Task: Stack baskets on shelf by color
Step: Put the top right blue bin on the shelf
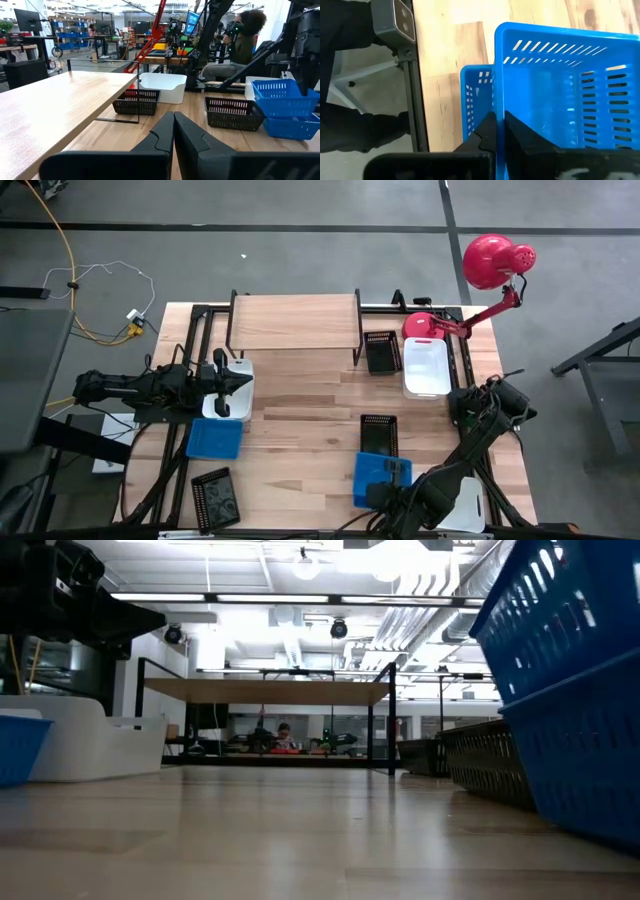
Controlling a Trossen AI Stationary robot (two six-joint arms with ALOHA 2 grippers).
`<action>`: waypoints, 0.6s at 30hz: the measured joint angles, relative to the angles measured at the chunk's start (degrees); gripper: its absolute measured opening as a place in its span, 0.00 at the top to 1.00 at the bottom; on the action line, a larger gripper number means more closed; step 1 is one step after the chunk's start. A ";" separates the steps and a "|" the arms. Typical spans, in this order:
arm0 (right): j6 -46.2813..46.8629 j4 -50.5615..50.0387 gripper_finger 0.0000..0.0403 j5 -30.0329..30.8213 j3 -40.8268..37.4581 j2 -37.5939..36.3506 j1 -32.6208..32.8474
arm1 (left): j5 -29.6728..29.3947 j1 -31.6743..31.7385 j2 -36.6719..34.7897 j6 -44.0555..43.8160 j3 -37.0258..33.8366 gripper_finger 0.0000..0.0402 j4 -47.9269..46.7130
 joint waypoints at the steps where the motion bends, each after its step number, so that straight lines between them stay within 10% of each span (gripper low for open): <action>1: -0.34 0.16 1.00 -0.04 0.00 0.00 0.00 | 0.01 0.01 0.00 0.02 0.00 1.00 0.01; 10: -6.23 -0.77 1.00 2.18 1.76 0.00 -0.19 | 0.02 0.00 0.00 0.06 -0.02 1.00 0.02; 18: -19.25 -4.52 1.00 22.13 12.77 -2.10 -8.14 | 0.02 0.00 0.00 0.04 -0.01 1.00 0.00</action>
